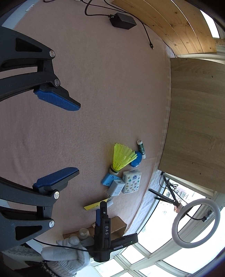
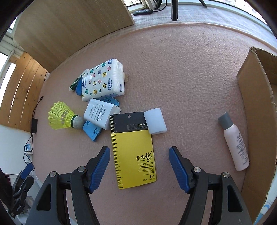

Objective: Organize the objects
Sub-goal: 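Grasp the yellow card with the right tool, then carry the yellow card into the box and open the right tool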

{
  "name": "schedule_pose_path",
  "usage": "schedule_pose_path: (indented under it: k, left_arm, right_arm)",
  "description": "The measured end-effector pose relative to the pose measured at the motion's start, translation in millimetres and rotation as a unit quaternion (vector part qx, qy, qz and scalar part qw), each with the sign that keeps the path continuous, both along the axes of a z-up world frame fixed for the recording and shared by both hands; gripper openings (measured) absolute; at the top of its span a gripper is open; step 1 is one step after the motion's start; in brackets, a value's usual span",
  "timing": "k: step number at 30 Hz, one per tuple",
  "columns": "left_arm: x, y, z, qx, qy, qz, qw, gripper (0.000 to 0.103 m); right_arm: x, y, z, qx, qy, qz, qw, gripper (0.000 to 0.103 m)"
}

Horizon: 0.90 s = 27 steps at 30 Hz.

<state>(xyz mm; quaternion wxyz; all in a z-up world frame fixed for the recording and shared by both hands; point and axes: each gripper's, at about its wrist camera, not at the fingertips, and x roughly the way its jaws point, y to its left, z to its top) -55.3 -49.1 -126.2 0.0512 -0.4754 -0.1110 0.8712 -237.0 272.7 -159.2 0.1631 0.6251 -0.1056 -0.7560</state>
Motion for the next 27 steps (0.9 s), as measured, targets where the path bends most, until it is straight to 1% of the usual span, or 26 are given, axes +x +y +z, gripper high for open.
schedule_pose_path:
  k: [6, 9, 11, 21, 27]
  left_arm:
    - [-2.2, -2.8, -7.8, 0.001, -0.01, 0.003, 0.9999, 0.071]
    - [-4.1, -1.1, -9.1, 0.001, -0.011, -0.001, 0.9999, 0.071]
    - [-5.3, 0.0, -10.2, 0.001, -0.011, -0.003, 0.9999, 0.071]
    - [-10.0, 9.1, -13.2, 0.001, -0.014, -0.011, 0.9998, 0.071]
    - [-11.4, 15.6, -12.8, 0.001, -0.012, -0.016, 0.9998, 0.071]
  right_arm:
    - [1.0, -8.0, 1.0, 0.016, 0.013, 0.012, 1.0, 0.066]
    - [3.1, -15.3, 1.8, 0.039, 0.023, 0.021, 0.999, 0.056]
    - [5.5, -20.7, 2.5, 0.052, 0.03, 0.031, 0.998, 0.045]
    - [22.6, -28.8, 2.1, 0.058, 0.043, 0.046, 0.996, 0.045]
    - [39.4, -27.0, 6.1, 0.039, 0.048, 0.036, 0.997, 0.045]
